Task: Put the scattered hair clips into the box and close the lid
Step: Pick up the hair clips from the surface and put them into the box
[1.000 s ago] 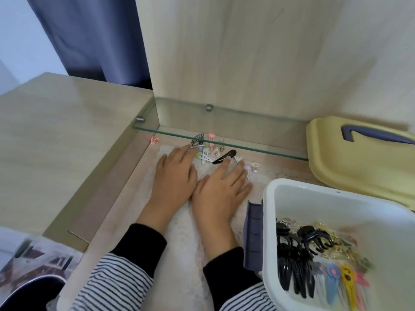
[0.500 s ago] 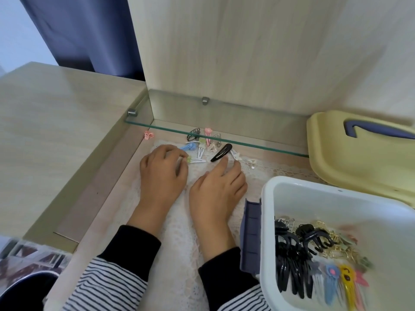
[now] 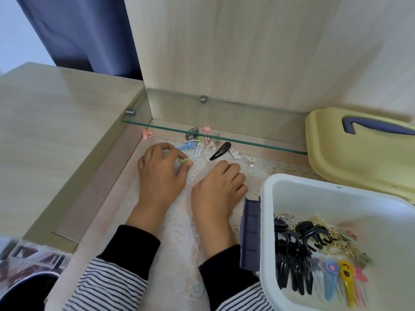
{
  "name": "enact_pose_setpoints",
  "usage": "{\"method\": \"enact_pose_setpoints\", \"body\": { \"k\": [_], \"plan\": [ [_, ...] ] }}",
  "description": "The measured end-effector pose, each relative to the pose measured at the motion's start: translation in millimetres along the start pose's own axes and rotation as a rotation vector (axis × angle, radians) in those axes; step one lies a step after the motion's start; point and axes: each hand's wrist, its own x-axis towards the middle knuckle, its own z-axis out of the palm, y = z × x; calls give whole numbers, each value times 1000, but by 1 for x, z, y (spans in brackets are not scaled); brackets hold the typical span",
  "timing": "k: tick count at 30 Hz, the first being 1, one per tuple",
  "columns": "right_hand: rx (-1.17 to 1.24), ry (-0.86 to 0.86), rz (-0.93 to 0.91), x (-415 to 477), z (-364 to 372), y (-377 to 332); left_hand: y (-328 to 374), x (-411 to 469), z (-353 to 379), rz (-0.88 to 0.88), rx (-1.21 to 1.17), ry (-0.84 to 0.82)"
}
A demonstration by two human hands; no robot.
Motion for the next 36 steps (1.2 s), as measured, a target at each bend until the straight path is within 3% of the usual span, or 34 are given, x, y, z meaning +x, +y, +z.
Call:
{"method": "enact_pose_setpoints", "body": {
  "k": [4,14,18,23,31,36],
  "plan": [
    [10,-8,-11,-1,-2,1,4,-1,-5,70,-251,-8],
    [103,-136,-80,-13,-30,-15,24,-4,-42,-63,-599,116],
    [285,-180,-301,-29,-63,-28,40,-7,-71,-82,-709,179],
    [414,3,-400,-36,-112,-36,69,-3,-113,-36,-732,251],
    [453,-241,-508,1,-192,19,119,-10,-143,21,-880,97],
    [435,-435,-435,54,-225,75,155,-14,-130,-50,-1002,-161]
  ]
}}
